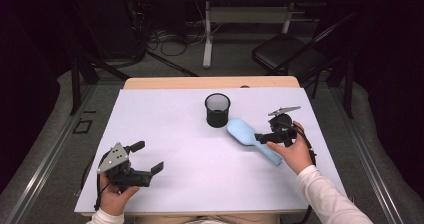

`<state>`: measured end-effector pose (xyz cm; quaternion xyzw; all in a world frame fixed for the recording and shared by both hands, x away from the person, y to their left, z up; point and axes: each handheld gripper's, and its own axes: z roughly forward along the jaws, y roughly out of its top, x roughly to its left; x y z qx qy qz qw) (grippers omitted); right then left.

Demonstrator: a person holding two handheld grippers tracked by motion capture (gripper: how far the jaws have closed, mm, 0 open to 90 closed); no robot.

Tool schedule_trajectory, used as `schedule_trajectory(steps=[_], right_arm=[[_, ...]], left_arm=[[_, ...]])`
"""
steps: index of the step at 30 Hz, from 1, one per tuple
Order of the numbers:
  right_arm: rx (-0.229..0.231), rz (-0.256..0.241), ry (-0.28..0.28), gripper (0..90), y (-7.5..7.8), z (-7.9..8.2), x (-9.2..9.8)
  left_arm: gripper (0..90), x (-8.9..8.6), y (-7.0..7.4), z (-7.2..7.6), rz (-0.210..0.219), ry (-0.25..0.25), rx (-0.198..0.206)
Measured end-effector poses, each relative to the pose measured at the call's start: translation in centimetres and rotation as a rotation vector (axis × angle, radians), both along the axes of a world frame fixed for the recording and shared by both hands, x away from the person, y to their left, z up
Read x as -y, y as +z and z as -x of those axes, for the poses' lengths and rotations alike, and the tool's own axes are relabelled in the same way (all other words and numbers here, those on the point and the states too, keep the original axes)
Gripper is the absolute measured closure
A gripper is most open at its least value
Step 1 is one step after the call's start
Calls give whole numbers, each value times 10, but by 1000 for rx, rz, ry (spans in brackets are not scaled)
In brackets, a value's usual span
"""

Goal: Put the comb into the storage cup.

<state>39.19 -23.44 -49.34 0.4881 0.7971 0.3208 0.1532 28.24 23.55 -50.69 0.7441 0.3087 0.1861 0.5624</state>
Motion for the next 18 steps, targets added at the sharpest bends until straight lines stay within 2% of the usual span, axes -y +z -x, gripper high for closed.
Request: schedule_trajectory(steps=[12,18], right_arm=[[-32,64,40,63,2,-2,-9],[-69,79,67,4,3,-2,-15]], left_arm=[[9,0,0,0,-1,-1,0],[9,0,0,0,-2,-2,0]])
